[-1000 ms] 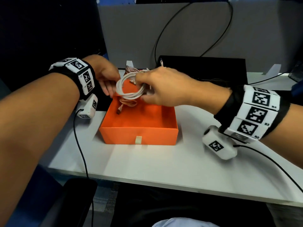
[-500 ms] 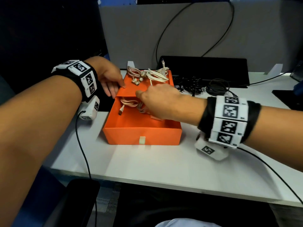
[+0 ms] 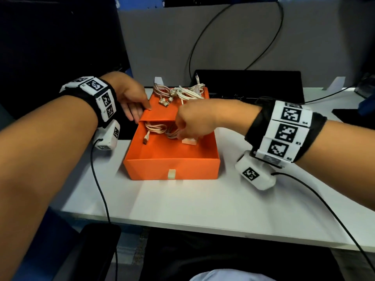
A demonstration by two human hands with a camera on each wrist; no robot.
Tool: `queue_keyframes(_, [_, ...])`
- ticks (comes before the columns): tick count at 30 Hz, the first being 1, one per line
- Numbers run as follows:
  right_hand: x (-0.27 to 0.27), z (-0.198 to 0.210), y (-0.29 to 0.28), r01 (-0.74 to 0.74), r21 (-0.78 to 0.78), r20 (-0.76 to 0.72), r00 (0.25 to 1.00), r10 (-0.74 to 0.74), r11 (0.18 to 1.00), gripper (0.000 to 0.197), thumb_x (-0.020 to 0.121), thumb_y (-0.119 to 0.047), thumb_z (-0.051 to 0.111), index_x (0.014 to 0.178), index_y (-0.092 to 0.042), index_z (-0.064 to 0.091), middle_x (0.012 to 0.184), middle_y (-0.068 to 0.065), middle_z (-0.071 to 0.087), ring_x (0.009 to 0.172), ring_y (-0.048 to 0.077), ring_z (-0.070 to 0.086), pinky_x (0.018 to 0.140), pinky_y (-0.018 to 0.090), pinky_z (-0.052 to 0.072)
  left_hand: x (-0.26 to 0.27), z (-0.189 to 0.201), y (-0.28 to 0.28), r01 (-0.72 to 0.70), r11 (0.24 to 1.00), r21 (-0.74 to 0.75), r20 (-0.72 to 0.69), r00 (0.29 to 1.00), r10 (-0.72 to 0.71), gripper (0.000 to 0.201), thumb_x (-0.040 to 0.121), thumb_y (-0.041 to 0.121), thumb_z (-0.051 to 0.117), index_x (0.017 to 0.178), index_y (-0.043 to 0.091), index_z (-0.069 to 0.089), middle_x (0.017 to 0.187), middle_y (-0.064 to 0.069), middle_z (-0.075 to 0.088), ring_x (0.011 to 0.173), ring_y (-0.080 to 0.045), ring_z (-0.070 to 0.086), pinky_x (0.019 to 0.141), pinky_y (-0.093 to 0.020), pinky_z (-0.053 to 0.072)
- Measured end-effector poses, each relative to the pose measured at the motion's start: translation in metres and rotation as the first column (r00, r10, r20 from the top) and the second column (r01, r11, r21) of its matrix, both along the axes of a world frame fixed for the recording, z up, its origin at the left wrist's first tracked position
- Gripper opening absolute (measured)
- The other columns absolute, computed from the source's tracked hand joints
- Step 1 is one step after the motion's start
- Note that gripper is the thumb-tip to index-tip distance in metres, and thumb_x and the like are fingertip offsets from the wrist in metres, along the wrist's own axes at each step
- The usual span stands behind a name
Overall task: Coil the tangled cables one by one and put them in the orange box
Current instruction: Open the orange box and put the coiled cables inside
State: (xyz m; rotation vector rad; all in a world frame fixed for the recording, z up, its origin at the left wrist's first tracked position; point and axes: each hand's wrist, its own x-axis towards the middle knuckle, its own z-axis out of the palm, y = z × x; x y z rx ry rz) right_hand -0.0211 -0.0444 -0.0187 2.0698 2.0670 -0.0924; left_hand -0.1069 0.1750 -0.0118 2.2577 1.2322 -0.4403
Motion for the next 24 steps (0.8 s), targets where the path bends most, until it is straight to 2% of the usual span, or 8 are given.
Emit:
queue_keyframes(3, [-0.003, -0.012, 0.001, 0.008, -0.182, 0.045, 0.999, 0.001, 0.983, 0.033, 0.103, -0.045, 0.058, 0.09, -0.015, 0.067, 0.085, 0.0, 0.064, 0.089, 0.024, 0.06, 0.068, 0.03, 0.04, 0.001, 0.0, 0.0, -0.011, 1.0, 0.0, -0.012, 1.0, 0.011, 0.041, 0.11, 0.023, 0.043, 0.108, -0.011, 0.067, 0.083, -0.019, 0.077, 0.066, -0.024, 0.076, 0.055, -0.032, 0.062])
queue_keyframes(6, [-0.001, -0.018, 0.0, 0.066, -0.178, 0.077, 0.996, -0.053, 0.982, 0.036, 0.104, -0.041, 0.057, 0.074, -0.023, 0.047, 0.076, -0.003, 0.051, 0.085, 0.024, 0.055, 0.072, 0.03, 0.039, 0.0, -0.001, 0.002, -0.018, 1.0, 0.003, -0.011, 1.0, 0.018, 0.043, 0.11, 0.023, 0.043, 0.112, -0.012, 0.067, 0.086, -0.02, 0.076, 0.065, -0.024, 0.076, 0.052, -0.031, 0.061])
queue_keyframes(9, [0.004, 0.0, 0.005, 0.058, 0.115, -0.072, 0.996, -0.05, 0.992, 0.029, 0.102, -0.038, 0.058, 0.082, -0.017, 0.061, 0.077, 0.001, 0.057, 0.086, 0.027, 0.059, 0.071, 0.032, 0.041, -0.001, -0.001, 0.002, -0.014, 1.0, -0.009, 0.003, 1.0, 0.014, 0.042, 0.11, 0.024, 0.042, 0.111, -0.011, 0.066, 0.085, -0.019, 0.076, 0.065, -0.023, 0.076, 0.052, -0.03, 0.061])
queue_keyframes(11, [0.009, 0.015, 0.01, 0.143, 0.375, -0.149, 0.984, -0.093, 0.916, 0.018, 0.099, -0.036, 0.061, 0.098, -0.018, 0.065, 0.096, 0.005, 0.063, 0.096, 0.031, 0.063, 0.073, 0.034, 0.043, -0.001, -0.001, 0.001, -0.007, 1.0, -0.019, 0.004, 1.0, 0.007, 0.042, 0.11, 0.025, 0.042, 0.11, -0.009, 0.067, 0.084, -0.018, 0.077, 0.067, -0.022, 0.076, 0.054, -0.03, 0.062])
queue_keyframes(14, [0.018, 0.022, 0.018, 0.266, 0.422, -0.081, 0.963, -0.256, 0.867, 0.043, 0.097, -0.042, 0.066, 0.129, -0.014, 0.059, 0.126, 0.011, 0.061, 0.105, 0.033, 0.063, 0.074, 0.038, 0.044, -0.001, 0.0, -0.001, -0.008, 1.0, -0.01, 0.0, 1.0, 0.008, 0.042, 0.11, 0.025, 0.042, 0.102, -0.007, 0.068, 0.081, -0.017, 0.077, 0.066, -0.022, 0.076, 0.056, -0.031, 0.062])
queue_keyframes(16, [0.022, 0.016, 0.024, 0.309, 0.346, -0.072, 0.95, -0.303, 0.886, 0.037, 0.094, -0.038, 0.072, 0.118, -0.01, 0.063, 0.12, 0.012, 0.065, 0.092, 0.029, 0.06, 0.071, 0.037, 0.046, 0.0, 0.0, -0.001, -0.011, 1.0, 0.0, -0.005, 1.0, 0.011, 0.042, 0.11, 0.025, 0.042, 0.101, -0.007, 0.068, 0.08, -0.016, 0.077, 0.065, -0.022, 0.076, 0.057, -0.031, 0.063])
queue_keyframes(20, [0.03, 0.006, 0.033, 0.332, 0.385, -0.122, 0.943, -0.309, 0.861, 0.012, 0.089, -0.007, 0.069, 0.087, -0.012, 0.059, 0.091, 0.009, 0.06, 0.081, 0.03, 0.059, 0.063, 0.035, 0.043, -0.001, -0.001, -0.001, -0.016, 1.0, 0.001, 0.004, 1.0, 0.016, 0.041, 0.11, 0.024, 0.043, 0.107, -0.009, 0.067, 0.08, -0.017, 0.077, 0.065, -0.023, 0.076, 0.055, -0.032, 0.063])
queue_keyframes(24, [0.027, 0.017, 0.021, 0.282, 0.52, -0.17, 0.959, -0.226, 0.806, 0.005, 0.097, -0.013, 0.062, 0.096, -0.01, 0.065, 0.087, 0.006, 0.057, 0.081, 0.03, 0.06, 0.062, 0.035, 0.044, -0.002, -0.002, 0.0, -0.008, 1.0, -0.008, 0.01, 1.0, 0.008, 0.042, 0.11, 0.024, 0.043, 0.106, -0.009, 0.067, 0.079, -0.017, 0.077, 0.064, -0.022, 0.076, 0.055, -0.031, 0.063])
